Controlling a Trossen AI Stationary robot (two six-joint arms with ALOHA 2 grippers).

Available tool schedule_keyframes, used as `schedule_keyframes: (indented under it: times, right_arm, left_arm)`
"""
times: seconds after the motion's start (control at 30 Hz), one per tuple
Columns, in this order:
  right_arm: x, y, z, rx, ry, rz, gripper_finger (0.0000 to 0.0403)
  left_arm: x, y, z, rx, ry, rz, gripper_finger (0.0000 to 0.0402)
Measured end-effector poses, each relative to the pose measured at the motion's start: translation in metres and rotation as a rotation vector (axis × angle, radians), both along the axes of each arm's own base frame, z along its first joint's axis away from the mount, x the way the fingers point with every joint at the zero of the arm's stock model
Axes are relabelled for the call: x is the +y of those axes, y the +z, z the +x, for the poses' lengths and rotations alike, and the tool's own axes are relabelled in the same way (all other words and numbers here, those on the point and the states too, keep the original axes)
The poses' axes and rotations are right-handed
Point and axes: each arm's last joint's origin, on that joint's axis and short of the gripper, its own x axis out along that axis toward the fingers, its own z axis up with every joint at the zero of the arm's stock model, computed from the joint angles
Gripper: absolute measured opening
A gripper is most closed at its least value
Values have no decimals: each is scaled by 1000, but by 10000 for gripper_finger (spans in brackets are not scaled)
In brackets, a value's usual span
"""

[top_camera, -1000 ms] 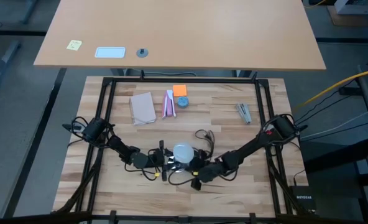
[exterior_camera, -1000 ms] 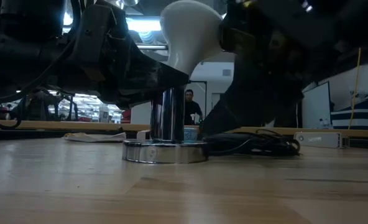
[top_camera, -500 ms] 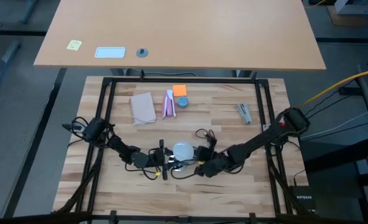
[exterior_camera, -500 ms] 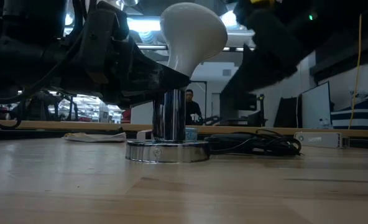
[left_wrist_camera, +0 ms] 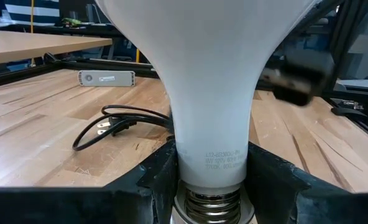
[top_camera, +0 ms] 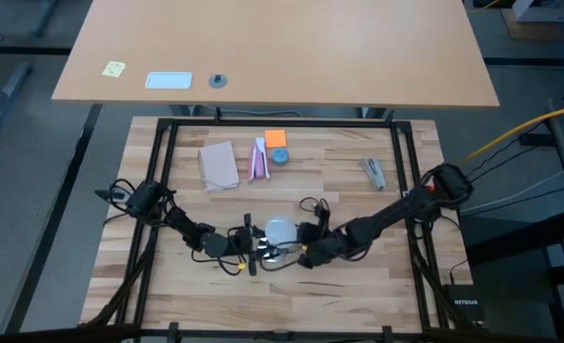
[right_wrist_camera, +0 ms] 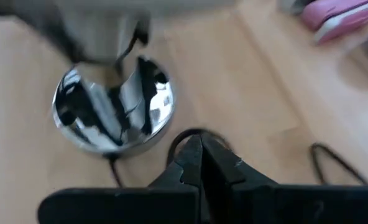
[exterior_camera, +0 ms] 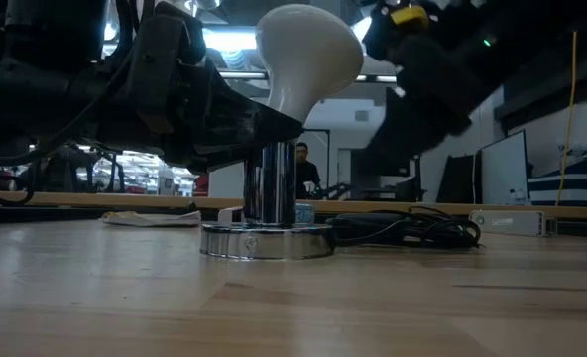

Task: Screw lightbulb
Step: Insert the lightbulb into the lamp

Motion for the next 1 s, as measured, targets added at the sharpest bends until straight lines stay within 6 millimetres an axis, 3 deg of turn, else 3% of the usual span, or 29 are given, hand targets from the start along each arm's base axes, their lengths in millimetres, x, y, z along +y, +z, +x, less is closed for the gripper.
schedule_keyframes:
  times: [0.23, 0.4, 0.77, 1.0]
  right_arm:
    - [2, -22, 2, 55, -21, 15, 4]
    - [-2, -25, -4, 104, -67, -14, 4]
    - [-15, -10, -28, 257, -121, -128, 4]
    - [-25, 14, -47, 315, -138, -203, 4]
  left_arm:
    - [0, 0, 0, -1, 1, -4, 154]
    - [1, 1, 4, -5, 8, -3, 154]
    - [21, 5, 29, 19, 18, 14, 154]
    - [37, 6, 51, -1, 16, 22, 154]
